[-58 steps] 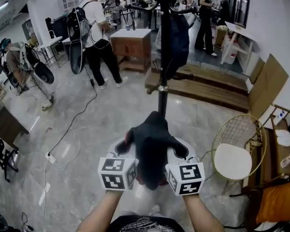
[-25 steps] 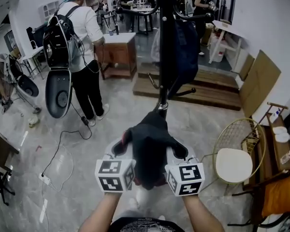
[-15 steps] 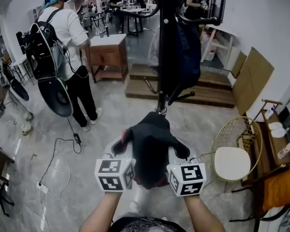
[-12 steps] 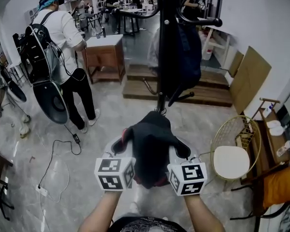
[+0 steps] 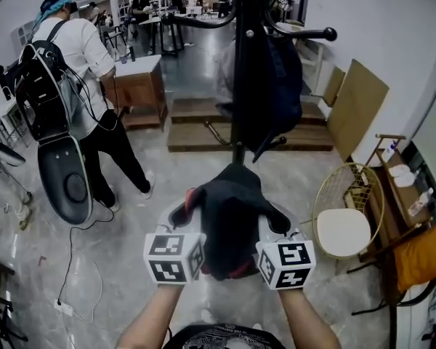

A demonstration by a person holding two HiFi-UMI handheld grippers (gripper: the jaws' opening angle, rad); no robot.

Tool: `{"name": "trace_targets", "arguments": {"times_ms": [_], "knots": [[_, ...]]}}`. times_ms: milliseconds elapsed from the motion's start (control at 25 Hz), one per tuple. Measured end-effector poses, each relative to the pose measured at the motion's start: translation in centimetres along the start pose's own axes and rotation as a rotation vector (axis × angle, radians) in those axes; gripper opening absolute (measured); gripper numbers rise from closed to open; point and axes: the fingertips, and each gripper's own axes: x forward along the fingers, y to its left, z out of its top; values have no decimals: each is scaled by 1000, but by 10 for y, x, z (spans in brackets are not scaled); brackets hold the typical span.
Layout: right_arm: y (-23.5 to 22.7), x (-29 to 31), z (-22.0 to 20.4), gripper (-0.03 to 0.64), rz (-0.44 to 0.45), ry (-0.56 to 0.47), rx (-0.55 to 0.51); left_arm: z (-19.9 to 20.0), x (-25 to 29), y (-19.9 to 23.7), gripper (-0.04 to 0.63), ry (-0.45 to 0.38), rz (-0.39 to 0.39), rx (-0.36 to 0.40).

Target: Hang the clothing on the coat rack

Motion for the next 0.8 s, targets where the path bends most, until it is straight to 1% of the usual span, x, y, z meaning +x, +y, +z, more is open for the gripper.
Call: {"name": "trace_targets", "arguments": {"times_ms": [320, 520, 800], "knots": [[3, 8, 1, 23, -90, 3, 7, 2, 14, 12, 25, 9, -84, 18], [-7, 15, -1, 23, -136, 11, 18, 2, 29, 10, 25, 17, -127, 26], [-13, 21, -1, 23, -151, 8, 39, 2, 39, 6, 25, 22, -151, 30]]}}
